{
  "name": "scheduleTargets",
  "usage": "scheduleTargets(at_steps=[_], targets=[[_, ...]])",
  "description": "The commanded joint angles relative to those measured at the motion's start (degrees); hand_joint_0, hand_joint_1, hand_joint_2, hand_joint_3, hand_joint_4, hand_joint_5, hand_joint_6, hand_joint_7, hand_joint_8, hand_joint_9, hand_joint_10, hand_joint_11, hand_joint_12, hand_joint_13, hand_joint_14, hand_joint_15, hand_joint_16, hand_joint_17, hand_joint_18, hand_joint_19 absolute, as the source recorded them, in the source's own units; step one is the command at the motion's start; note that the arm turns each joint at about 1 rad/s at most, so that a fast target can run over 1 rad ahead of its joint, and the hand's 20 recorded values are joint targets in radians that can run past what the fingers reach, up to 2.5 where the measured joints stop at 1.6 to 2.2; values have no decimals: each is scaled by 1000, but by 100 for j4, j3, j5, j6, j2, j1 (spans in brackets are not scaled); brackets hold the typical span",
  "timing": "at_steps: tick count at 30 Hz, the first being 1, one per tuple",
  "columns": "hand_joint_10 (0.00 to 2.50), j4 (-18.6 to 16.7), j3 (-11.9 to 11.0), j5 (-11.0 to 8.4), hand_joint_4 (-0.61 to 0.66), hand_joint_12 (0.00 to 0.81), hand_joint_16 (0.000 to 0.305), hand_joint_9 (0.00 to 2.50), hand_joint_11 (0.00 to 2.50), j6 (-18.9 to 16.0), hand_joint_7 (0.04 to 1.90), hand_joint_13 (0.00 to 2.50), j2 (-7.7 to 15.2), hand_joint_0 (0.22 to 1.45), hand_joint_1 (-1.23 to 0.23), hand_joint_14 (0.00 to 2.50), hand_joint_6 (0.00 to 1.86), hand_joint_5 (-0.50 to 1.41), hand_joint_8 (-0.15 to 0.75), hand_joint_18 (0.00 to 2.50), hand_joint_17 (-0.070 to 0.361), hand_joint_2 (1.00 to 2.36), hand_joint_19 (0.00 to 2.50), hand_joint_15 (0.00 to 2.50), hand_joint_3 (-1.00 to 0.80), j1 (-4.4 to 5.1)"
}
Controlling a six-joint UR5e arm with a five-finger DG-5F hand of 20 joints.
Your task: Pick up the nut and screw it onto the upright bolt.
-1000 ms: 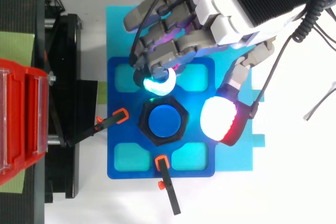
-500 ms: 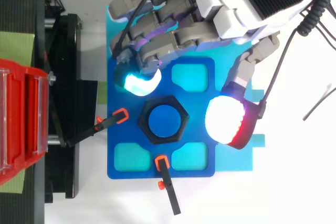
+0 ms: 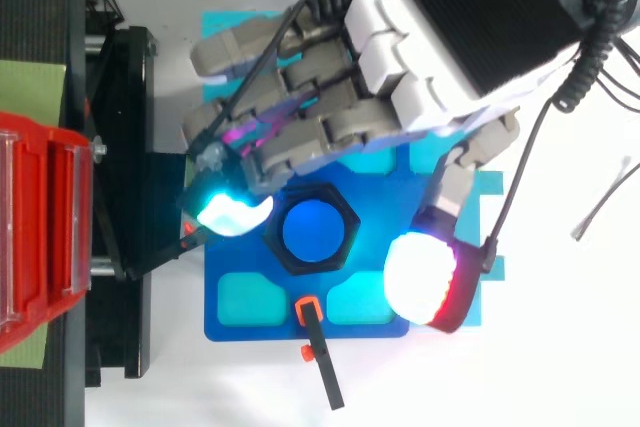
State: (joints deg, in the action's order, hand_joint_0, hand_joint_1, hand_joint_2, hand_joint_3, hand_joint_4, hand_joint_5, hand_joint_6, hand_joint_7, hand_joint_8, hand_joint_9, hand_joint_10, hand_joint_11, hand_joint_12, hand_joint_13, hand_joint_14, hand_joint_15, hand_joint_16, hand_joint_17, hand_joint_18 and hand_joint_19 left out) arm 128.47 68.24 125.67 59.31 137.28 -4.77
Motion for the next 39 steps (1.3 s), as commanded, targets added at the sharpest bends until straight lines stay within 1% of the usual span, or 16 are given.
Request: scheduleTargets(at_steps=[1,2,8,12,14,20,22,23,24,25,31,35,38,39], targets=[[0,56,119,-51,214,351,43,704,0,10,713,471,1,431,-117,0,502,-170,270,155,96,1000,0,0,-500,47],[0,3,172,-122,215,350,42,703,0,2,714,471,1,431,-117,0,502,-170,271,147,94,1000,0,0,-500,64],[0,-41,172,-122,220,346,38,697,0,-7,726,468,1,433,-130,0,502,-171,278,126,85,1000,0,0,-500,64],[0,-6,172,-122,225,343,37,697,0,2,738,469,1,436,-144,0,502,-171,279,126,83,1000,0,0,-500,64],[0,-41,172,-122,229,341,36,698,0,2,741,471,1,438,-147,0,502,-171,282,127,82,1000,0,0,-500,47],[0,-32,172,-122,275,324,33,736,0,19,879,508,1,443,-152,0,503,-151,298,188,75,1000,0,0,-500,47],[0,-15,172,-122,296,304,30,787,0,37,922,562,10,449,-162,0,504,-140,312,270,68,1000,0,0,-500,38],[0,-15,172,-122,298,299,29,796,0,37,927,572,1,450,-168,0,504,-138,311,277,66,1000,0,0,-500,38],[0,-15,172,-122,307,277,27,828,0,37,928,593,1,452,-179,0,504,-135,316,297,60,1000,0,0,-500,38],[0,-15,172,-122,309,268,26,835,0,37,926,599,1,454,-184,0,504,-133,313,303,58,1000,0,0,-500,20],[0,-41,172,-104,319,247,22,884,0,46,962,624,1,464,-215,0,504,-125,305,327,50,1000,0,0,-500,-6],[0,-41,172,-104,318,240,21,921,0,54,1071,648,1,468,-227,0,504,-111,307,359,47,1000,0,0,-500,-24],[0,-32,172,-104,297,236,21,934,0,54,1156,665,1,471,-230,0,504,-99,300,377,46,1000,0,0,-500,-32],[0,-32,172,-104,277,233,21,951,0,54,1212,671,1,474,-231,0,504,-89,302,384,46,1000,0,0,-500,-41]])
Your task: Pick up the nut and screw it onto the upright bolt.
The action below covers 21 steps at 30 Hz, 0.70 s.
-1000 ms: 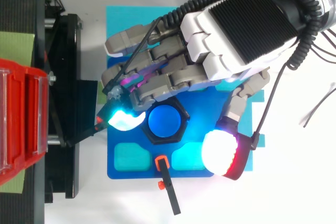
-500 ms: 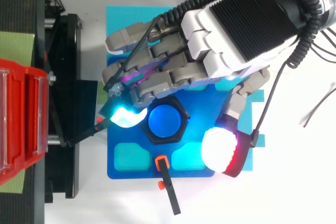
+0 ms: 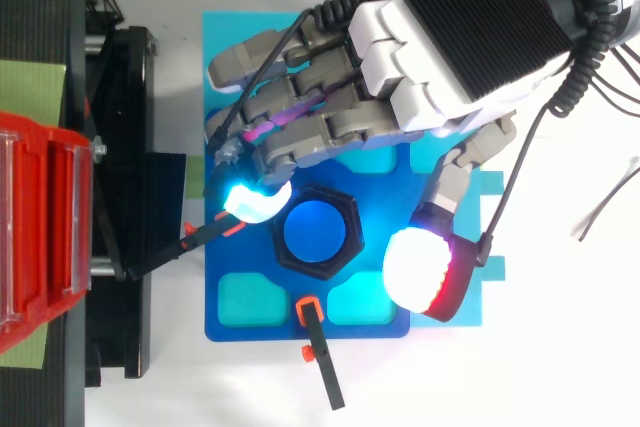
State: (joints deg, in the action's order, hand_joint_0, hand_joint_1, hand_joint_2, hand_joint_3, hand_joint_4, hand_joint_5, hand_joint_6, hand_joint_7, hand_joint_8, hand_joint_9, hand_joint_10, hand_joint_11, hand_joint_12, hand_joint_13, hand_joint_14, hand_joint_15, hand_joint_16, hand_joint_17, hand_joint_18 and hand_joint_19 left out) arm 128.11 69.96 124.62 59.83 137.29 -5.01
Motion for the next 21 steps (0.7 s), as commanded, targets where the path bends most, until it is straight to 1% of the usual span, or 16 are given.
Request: scheduleTargets(at_steps=[1,5,7,9,14,16,17,19,21], targets=[[0,-6,0,9,267,231,21,958,0,2,1264,672,0,475,-232,0,504,-81,299,393,47,1000,0,0,-500,-26],[2,-6,0,18,235,229,21,989,0,2,1407,701,0,481,-236,0,501,-52,296,402,46,1000,0,0,-500,-79],[0,-6,0,27,224,230,20,1015,7,2,1446,717,0,483,-238,0,503,-40,295,415,46,1000,0,0,-500,-96],[0,-6,0,27,221,225,20,1053,30,2,1388,745,0,487,-243,0,543,-28,286,433,45,1000,0,0,-500,-96],[0,-59,0,36,212,213,19,1122,55,2,1321,793,0,494,-249,0,592,-7,274,475,44,1000,0,0,-500,-140],[0,-94,0,53,185,206,19,1171,54,2,1247,812,0,497,-251,0,625,0,266,500,42,1000,0,0,-500,-158],[0,-102,0,62,171,202,19,1182,48,2,1202,849,0,498,-250,0,644,6,254,528,42,1000,0,0,-500,-158],[3,-120,0,80,122,189,17,1284,58,2,1117,936,0,501,-255,0,692,17,218,622,38,1000,0,0,-500,-167],[0,-146,0,88,103,180,16,1346,70,2,1082,979,0,502,-256,0,710,20,205,650,36,1000,0,0,-500,-184]])
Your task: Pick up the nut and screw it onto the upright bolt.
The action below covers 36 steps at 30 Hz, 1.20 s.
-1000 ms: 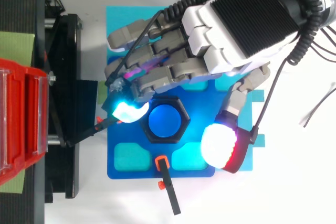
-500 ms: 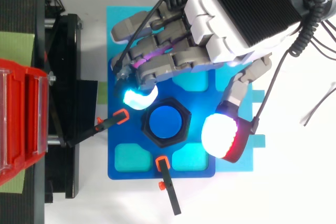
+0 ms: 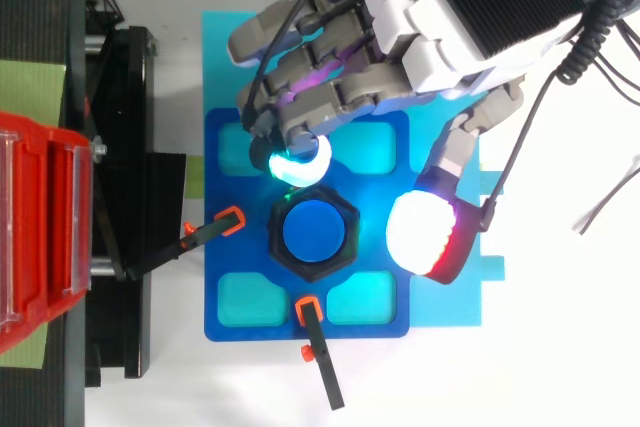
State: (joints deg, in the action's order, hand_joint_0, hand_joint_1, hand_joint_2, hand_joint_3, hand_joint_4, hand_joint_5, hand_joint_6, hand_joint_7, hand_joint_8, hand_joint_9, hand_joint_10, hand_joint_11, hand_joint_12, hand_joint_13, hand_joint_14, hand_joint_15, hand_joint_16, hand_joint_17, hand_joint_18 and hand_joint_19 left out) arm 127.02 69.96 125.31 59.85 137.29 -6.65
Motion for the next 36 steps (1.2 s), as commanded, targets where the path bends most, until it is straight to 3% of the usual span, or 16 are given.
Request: scheduleTargets(at_steps=[1,7,9,12,26,36], targets=[[0,-37,0,20,99,173,16,1374,71,0,1069,1004,0,502,-256,1,721,21,202,682,36,1000,0,0,-500,-21],[3,-46,0,29,100,187,16,1402,117,-18,1085,1047,0,500,-248,0,720,16,223,718,37,1000,0,9,-500,-38],[3,-46,0,20,171,215,20,1328,108,-26,1311,984,0,493,-233,0,605,14,262,655,46,1000,0,0,-500,-47],[5,-73,0,29,232,237,24,1267,134,-44,1508,921,0,487,-225,0,501,-1,290,599,55,1000,0,3,-500,-47],[2,-160,-149,143,296,274,28,1136,72,-106,1080,852,0,472,-229,0,505,-109,309,525,63,1000,0,5,-500,-108],[0,-160,-149,134,248,296,33,937,0,-88,763,703,0,456,-217,0,503,-145,277,394,74,1000,0,0,-500,-12]])
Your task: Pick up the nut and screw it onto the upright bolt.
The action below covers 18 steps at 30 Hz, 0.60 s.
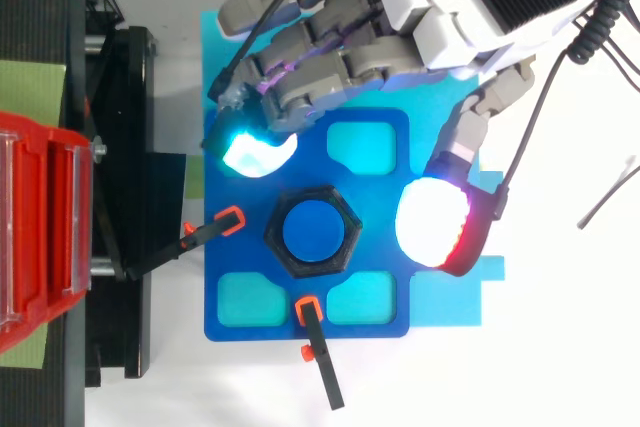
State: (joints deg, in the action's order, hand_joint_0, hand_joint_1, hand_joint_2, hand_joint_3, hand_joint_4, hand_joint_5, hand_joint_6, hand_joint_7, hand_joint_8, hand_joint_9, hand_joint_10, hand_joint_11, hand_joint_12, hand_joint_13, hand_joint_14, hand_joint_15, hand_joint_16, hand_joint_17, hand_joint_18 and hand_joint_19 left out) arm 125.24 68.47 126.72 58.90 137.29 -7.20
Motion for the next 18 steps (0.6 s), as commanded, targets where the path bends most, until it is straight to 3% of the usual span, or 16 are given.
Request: scheduleTargets(at_steps=[1,8,18], targets=[[0,18,-1,-15,248,305,33,897,0,7,750,679,0,454,-216,0,502,-147,275,385,75,1000,0,0,-500,61],[0,264,8,-42,241,319,35,862,0,34,745,623,0,449,-207,0,502,-149,278,312,80,1000,0,0,-500,210],[0,360,8,-121,251,325,36,846,0,34,760,615,0,449,-210,0,503,-146,282,289,80,1000,0,0,-500,272]])
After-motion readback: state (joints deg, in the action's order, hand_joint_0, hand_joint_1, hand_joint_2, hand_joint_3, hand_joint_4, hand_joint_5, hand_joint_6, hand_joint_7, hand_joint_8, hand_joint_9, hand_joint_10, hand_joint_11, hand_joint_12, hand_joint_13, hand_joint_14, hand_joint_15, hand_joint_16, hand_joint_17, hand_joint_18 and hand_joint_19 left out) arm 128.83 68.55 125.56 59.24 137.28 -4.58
